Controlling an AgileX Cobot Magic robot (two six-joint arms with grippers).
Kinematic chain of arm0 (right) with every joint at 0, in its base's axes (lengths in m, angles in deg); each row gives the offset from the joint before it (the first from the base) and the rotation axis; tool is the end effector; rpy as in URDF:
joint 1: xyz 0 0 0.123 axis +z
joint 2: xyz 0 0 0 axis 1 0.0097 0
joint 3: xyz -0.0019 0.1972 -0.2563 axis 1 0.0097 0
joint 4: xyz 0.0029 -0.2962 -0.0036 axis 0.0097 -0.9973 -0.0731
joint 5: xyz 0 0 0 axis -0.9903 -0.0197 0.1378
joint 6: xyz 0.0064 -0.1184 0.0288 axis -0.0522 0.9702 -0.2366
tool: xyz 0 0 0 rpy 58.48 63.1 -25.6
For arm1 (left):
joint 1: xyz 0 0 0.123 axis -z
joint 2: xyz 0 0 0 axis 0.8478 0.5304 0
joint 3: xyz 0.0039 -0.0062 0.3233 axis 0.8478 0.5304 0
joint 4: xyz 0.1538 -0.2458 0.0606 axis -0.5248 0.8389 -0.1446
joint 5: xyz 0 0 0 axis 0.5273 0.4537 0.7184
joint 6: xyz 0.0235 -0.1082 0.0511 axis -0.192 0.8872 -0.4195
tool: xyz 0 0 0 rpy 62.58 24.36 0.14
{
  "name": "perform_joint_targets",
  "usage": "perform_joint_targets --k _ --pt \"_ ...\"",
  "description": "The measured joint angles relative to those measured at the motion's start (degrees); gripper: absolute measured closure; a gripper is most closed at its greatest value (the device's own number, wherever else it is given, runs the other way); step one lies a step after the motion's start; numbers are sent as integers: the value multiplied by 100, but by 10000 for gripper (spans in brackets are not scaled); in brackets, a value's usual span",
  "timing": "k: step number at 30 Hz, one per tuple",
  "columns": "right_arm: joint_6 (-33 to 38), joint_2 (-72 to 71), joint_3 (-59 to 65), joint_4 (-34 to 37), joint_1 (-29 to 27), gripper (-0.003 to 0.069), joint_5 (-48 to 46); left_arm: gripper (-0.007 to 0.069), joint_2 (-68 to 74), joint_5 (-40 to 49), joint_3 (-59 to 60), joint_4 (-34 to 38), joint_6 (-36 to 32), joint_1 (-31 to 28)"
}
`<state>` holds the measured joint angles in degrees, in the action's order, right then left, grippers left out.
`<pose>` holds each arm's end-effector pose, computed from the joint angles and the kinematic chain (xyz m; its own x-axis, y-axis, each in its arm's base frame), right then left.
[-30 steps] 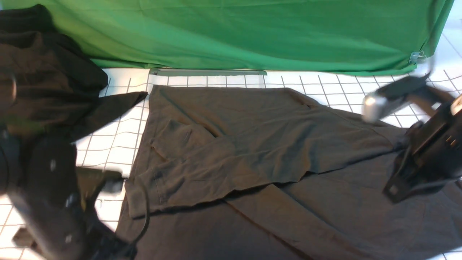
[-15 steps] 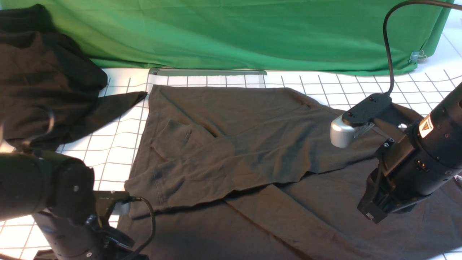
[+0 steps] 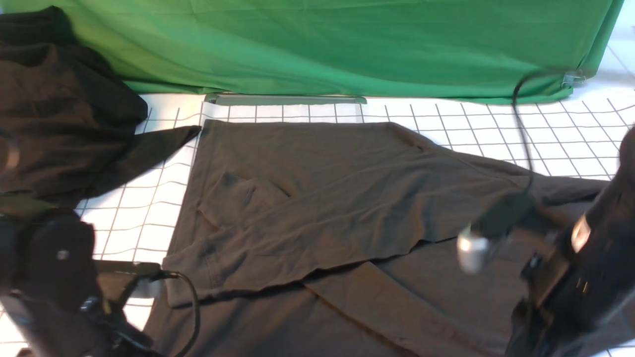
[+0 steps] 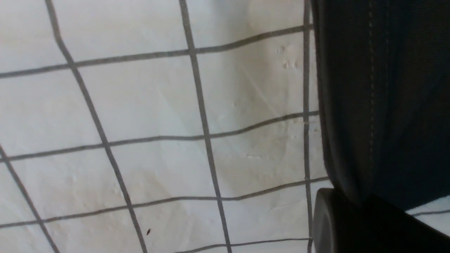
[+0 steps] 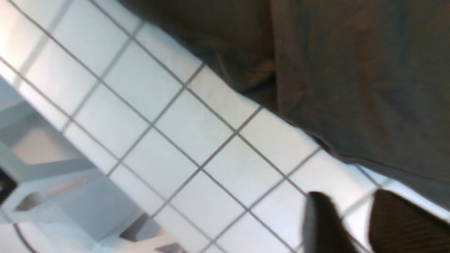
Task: Fold a long-sleeved shirt over a white checkered tablecloth.
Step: 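Grasp the near edge of the shirt at its hem and shoulder corners, then fold the black garment in half by bringing its near edge over to the far edge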
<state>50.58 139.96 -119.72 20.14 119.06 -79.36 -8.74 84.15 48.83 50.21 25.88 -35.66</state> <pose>0.2259 0.1545 0.2208 -0.7304 -0.6717 -0.1236 -0.6827 0.7128 0.1607 0.1984 -0.0886 0.1815 -0.9954 0.0912 0.0293 0.0897 0.9948 -0.0481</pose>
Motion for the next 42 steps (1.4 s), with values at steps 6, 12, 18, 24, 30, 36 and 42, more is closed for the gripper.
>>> perform_joint_targets --k 6,12,18,24,30,36,42 --pt "6 27 758 -78 653 127 1232 608 -472 177 0 12 44 0" --pt "-352 599 923 -642 850 127 1979 609 -523 214 0 -13 64 0" --pt "-774 1022 923 -994 850 433 1950 609 -528 378 0 -15 69 0" --pt "-939 1016 923 -999 850 630 1508 609 -908 806 0 16 69 0" --pt "-1177 544 1010 -961 856 633 1019 609 -1853 945 2 313 210 0" --pt "-1224 -363 1005 -990 856 633 480 609 -2455 1039 -93 303 486 0" --pt "-1224 -585 240 -1220 856 636 212 609 -1897 954 -841 -366 598 0"
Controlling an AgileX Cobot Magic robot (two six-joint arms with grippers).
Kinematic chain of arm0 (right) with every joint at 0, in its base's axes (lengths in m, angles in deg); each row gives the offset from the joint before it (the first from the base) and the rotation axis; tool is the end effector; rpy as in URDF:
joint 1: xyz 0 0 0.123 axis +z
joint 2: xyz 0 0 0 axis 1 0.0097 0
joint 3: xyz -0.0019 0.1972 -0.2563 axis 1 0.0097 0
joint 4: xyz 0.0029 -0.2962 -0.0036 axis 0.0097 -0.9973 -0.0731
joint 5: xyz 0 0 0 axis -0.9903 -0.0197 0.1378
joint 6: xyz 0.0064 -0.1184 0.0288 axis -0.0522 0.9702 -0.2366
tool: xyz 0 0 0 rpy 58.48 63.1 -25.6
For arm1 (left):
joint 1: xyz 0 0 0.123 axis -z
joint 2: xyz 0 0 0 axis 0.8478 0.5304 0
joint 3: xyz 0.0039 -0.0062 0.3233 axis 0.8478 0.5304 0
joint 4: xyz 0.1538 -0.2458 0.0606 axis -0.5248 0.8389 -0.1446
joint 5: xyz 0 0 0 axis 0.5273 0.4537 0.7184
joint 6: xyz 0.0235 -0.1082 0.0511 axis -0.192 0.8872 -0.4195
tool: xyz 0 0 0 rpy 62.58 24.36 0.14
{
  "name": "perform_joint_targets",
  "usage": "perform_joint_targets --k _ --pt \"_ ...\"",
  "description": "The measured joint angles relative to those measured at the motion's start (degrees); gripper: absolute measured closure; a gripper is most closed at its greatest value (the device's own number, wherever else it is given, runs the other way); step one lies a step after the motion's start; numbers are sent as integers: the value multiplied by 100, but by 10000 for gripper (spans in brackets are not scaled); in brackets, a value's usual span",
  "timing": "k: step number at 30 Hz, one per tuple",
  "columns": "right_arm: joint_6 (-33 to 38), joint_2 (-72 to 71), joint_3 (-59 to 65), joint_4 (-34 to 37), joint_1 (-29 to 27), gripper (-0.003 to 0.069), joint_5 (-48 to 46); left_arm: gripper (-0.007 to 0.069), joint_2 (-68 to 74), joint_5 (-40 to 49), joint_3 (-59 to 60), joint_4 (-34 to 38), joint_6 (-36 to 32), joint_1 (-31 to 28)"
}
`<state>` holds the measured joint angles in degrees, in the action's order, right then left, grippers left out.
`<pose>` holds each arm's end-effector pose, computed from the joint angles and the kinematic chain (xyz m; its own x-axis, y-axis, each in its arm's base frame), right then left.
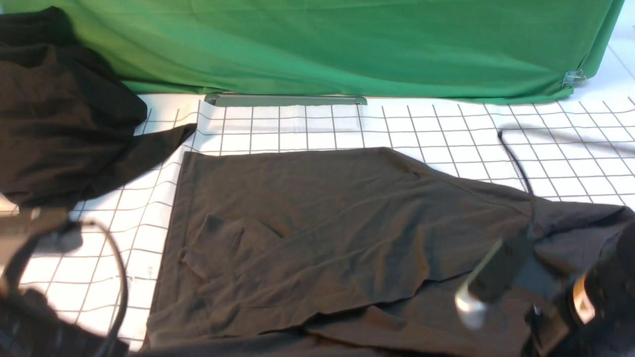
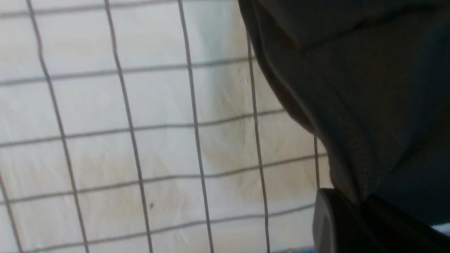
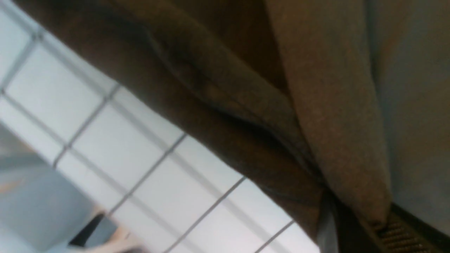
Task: Fold a long-sleeved shirt over a white checkered tablecloth.
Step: 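Fold the black garment in half by bringing its near edge over to the far edge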
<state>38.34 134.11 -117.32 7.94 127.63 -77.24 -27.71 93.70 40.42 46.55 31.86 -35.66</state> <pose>0.2016 0.1587 0.2337 -0.6958 -0.6979 -0.1695 -0.7056 0.7084 -0.0204 0.1738 -0.0713 0.2913 -0.9622 0.0040 -0.2724 0.0340 0.9938 -0.1054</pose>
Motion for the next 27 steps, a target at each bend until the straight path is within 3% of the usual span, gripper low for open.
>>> perform_joint_targets --k 8,20,27 --pt "300 563 -1258 -63 -546 637 -21 609 1451 -400 -1365 -177 -124 -433" --pt "779 2903 -3914 -49 -1730 637 197 609 4359 -800 -4108 485 -782 -1839" --pt "921 4296 -5406 0 -1893 637 325 609 5824 -752 -5404 756 -879 -2124"
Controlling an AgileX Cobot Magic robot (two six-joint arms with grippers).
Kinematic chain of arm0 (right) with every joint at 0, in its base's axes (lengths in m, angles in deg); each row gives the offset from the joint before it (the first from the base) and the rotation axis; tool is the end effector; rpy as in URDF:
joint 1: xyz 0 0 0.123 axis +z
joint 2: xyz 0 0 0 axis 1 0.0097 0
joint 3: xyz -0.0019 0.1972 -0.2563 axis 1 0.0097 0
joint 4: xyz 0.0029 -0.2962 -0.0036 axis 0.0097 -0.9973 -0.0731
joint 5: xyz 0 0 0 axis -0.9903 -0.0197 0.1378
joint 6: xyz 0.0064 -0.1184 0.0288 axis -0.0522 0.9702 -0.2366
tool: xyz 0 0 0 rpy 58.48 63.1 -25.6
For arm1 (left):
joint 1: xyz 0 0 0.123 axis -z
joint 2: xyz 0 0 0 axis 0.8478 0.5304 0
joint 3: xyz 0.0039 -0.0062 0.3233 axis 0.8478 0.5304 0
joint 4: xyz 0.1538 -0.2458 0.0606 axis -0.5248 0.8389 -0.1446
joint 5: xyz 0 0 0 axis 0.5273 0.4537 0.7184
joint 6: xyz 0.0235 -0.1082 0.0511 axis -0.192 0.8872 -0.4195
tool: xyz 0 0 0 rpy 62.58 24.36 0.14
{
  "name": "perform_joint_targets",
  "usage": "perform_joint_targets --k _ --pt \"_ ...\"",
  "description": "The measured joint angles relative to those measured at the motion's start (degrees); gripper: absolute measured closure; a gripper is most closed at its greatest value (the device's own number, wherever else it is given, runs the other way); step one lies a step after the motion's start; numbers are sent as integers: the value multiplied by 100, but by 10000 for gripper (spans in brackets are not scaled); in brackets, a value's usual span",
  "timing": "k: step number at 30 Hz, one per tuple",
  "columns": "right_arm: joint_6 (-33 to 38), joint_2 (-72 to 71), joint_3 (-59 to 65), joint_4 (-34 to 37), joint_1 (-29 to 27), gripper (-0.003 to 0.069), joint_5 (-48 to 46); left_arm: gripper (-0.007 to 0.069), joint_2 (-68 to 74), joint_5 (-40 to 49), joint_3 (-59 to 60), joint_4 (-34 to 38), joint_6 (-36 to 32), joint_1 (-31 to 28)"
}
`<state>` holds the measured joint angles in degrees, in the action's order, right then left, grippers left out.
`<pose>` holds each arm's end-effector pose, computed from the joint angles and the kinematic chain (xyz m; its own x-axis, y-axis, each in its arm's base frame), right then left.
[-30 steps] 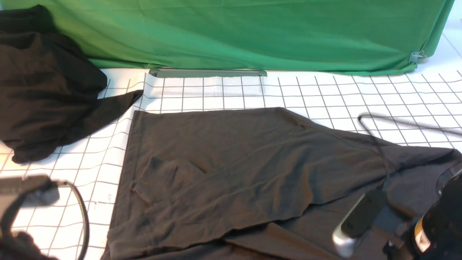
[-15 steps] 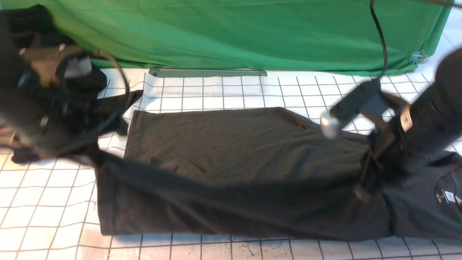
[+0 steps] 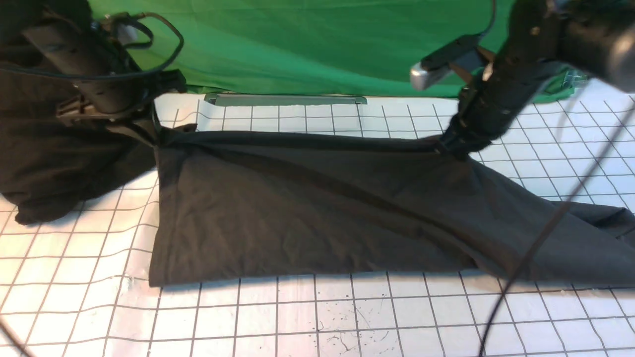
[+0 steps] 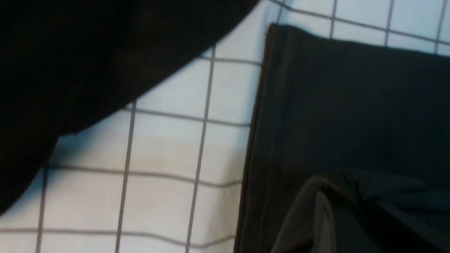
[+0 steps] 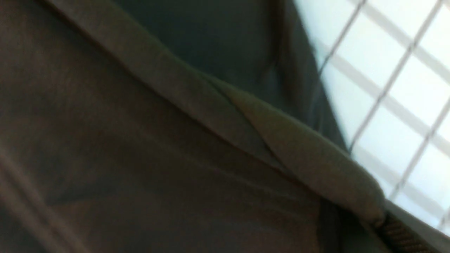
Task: Fold a long-sleeved shirt over a white checkered tablecloth.
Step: 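Fold the black garment in half by bringing its near edge over to the far edge, then pull the folded dark garment lengthwise by its ends to straighten it flat on the table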
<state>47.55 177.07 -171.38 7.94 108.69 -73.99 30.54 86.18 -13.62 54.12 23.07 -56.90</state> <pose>0.4986 0.1742 0.2448 -0.7370 -0.5495 -0.3937 -0.5543 0.8246 -0.1131 0.5076 -0.0235 0.2578 -0.9162 -0.2580 -0.3067 -0.2028 0.9584 -0.2006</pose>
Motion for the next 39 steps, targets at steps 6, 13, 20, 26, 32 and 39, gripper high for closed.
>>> perform_joint_targets --k 6,13,20,26,32,39 --pt "6 1151 -1033 -48 0 637 338 609 1067 16 -983 -18 0 -116" --pt "-154 1557 -1221 -116 0 585 839 592 1417 -140 -1197 12 -82 -121" --pt "-733 1562 -1255 -503 0 412 1252 435 1417 -573 -1197 -7 -210 -121" --pt "-1570 1443 -1515 -1684 -11 356 463 241 1417 -592 -1548 -20 -431 -121" --pt "-1335 782 -1589 -2013 -98 547 -909 348 1255 635 -2050 91 -1146 -73" --pt "-882 -311 -779 -570 -893 662 -1305 622 237 775 -716 432 -1735 382"
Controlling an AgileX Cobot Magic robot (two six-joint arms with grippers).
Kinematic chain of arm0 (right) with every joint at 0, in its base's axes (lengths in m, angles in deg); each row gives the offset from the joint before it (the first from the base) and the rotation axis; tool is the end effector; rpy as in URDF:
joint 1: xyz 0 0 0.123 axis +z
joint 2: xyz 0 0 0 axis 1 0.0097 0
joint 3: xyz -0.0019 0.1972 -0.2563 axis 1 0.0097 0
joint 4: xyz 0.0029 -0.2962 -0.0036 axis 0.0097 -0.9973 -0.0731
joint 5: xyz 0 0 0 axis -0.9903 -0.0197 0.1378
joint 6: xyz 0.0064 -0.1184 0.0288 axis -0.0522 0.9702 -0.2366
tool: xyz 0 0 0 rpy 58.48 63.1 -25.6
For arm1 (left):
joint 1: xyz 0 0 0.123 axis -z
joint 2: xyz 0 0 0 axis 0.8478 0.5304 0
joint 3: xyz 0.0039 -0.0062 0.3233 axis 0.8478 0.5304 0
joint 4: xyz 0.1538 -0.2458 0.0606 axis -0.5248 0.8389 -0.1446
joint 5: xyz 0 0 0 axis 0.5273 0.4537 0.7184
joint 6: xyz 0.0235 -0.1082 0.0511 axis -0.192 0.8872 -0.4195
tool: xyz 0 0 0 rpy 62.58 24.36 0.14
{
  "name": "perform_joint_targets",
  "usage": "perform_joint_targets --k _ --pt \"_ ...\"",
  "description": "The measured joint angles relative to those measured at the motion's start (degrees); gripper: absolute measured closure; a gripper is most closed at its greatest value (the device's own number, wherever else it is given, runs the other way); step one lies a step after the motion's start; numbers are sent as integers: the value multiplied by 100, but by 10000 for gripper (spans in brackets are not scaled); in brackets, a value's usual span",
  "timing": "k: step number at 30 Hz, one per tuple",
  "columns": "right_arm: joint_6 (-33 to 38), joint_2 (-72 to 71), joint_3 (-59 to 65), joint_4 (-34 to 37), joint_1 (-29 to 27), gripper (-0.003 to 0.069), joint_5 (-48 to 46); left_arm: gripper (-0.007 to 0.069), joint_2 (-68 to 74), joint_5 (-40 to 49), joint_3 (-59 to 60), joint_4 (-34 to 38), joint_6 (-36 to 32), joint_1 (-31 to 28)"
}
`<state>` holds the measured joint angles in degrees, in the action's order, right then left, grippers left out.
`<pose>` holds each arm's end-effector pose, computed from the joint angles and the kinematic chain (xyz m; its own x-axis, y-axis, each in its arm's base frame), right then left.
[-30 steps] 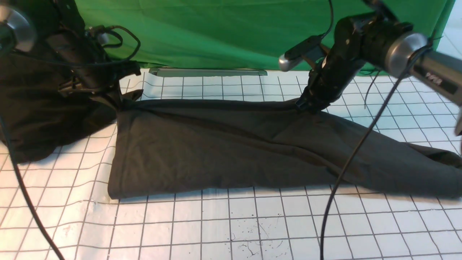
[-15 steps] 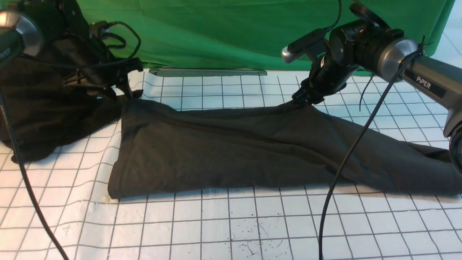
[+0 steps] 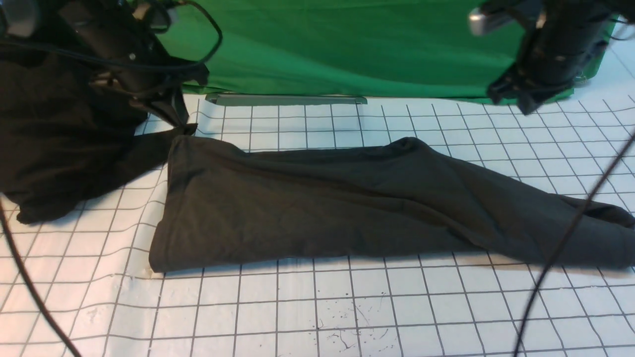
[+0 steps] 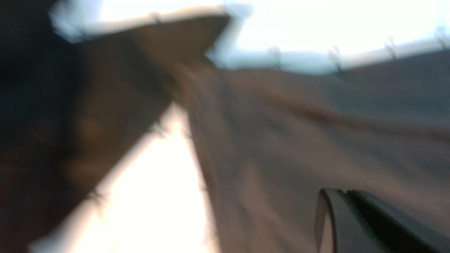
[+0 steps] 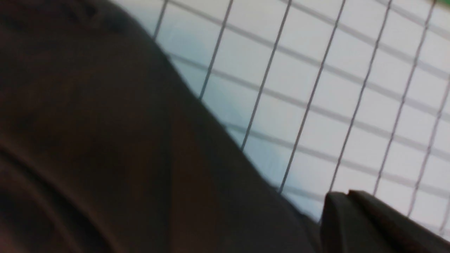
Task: Fold a long-sleeved shirt over a white checkered tablecloth.
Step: 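Pull the folded dark garment lengthwise by its ends to straighten it flat on the table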
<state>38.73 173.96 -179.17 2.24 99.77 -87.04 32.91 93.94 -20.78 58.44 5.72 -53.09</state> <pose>0.5039 0.0804 0.3094 -0.8764 -0.3222 -0.3579 -0.2885 0.9464 -0.1454 0.5106 -0.0671 0.2747 -0.9474 0.0913 -0.3067 0.1518 0.9720 -0.1796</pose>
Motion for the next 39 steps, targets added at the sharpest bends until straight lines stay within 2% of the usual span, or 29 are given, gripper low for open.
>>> perform_joint_targets --k 4,5,6,7,8,9,11,14,16,20,23,26,27,28,29,32,39 --pt "47 -312 882 431 -688 654 -51 631 -538 -124 1291 72 -180 483" --pt "57 -329 1100 658 -948 623 -62 631 -674 -354 1714 70 -221 635" --pt "54 -334 1131 698 -948 623 -62 631 -688 -392 1769 70 -222 659" --pt "128 -295 1379 1013 -1271 539 -20 631 -753 -690 2200 44 -252 849" --pt "138 -286 1416 1042 -1298 529 -2 631 -754 -719 2242 43 -252 886" --pt "162 -192 1514 1206 -1457 440 87 631 -739 -913 2550 -37 -257 996" --pt "209 -31 1559 1290 -1564 347 233 631 -666 -1108 2844 -133 -257 1067" --pt "335 204 1560 1345 -1589 288 379 631 -538 -1361 3067 -256 -227 1057" --pt "391 344 1560 1380 -1589 283 439 630 -445 -1463 3126 -299 -107 1030" --pt "436 614 1560 1388 -1589 295 553 630 -415 -1464 3144 -287 10 989" --pt "436 763 1566 1388 -1596 338 619 629 -410 -1453 3144 -300 26 983" --pt "462 771 1566 1388 -1596 458 728 629 -410 -1453 3144 -300 27 983" --pt "514 771 1566 1388 -1596 549 764 629 -410 -1453 3144 -306 27 983" --pt "523 771 1566 1388 -1596 560 764 629 -410 -1453 3144 -306 27 983" --pt "608 771 1566 1388 -1596 612 764 629 -410 -1453 3144 -306 27 983" --pt "779 771 1546 1374 -1596 652 744 629 -410 -1453 3144 -317 27 983" --pt "793 684 1213 1274 -1617 662 700 629 -410 -1435 3144 -322 27 983"
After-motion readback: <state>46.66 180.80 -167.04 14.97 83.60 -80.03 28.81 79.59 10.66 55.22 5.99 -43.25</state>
